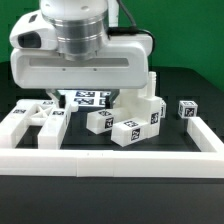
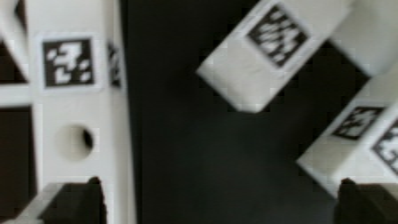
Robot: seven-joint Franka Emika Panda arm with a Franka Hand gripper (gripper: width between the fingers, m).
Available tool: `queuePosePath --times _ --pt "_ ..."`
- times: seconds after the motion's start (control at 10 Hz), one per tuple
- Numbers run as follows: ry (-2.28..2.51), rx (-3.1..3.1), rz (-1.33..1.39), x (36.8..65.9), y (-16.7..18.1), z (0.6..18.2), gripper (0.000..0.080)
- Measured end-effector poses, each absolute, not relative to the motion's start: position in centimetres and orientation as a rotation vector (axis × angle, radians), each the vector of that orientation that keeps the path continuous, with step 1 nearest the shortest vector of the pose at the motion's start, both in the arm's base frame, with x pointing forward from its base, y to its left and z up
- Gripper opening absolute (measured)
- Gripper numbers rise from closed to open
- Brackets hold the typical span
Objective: Assemble chair
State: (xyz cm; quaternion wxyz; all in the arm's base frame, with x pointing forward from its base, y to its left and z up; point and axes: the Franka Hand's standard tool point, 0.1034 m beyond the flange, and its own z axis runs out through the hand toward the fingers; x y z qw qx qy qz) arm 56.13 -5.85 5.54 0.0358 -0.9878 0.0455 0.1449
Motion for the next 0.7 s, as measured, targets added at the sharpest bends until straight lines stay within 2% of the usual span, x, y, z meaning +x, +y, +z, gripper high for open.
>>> queuePosePath --times 0.3,0.7 --pt "0.037 -3.069 0.310 56.3 -8.1 4.8 0.0648" --pt "0.040 -3.078 0.283 56.6 -8.1 4.7 0.0648"
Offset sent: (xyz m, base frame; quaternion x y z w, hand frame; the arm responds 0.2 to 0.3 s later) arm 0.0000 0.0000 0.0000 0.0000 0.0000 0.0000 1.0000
